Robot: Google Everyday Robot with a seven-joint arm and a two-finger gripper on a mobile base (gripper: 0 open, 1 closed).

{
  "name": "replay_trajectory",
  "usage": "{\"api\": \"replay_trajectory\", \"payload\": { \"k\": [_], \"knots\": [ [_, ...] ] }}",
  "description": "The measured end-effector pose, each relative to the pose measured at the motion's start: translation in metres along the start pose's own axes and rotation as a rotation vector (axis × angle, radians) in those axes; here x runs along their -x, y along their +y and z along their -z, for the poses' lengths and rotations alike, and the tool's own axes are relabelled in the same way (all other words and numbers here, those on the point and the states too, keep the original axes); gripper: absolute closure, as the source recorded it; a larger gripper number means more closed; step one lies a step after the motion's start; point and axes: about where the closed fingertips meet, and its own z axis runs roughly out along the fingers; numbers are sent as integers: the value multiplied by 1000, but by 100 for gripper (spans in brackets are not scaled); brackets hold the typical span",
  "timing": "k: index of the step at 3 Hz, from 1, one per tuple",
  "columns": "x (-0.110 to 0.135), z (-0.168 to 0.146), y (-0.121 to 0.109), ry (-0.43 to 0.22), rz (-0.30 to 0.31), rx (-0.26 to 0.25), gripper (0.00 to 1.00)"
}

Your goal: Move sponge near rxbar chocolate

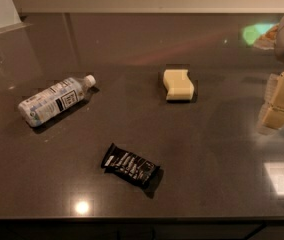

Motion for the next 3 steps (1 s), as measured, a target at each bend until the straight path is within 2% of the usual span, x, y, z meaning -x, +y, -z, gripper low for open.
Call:
{"api": "replay_trajectory", "payload": {
  "k": [1,3],
  "knots": [
    [2,-3,-3,3,4,-8,0],
    [26,-43,-36,-112,-4,47,0]
  ]
}}
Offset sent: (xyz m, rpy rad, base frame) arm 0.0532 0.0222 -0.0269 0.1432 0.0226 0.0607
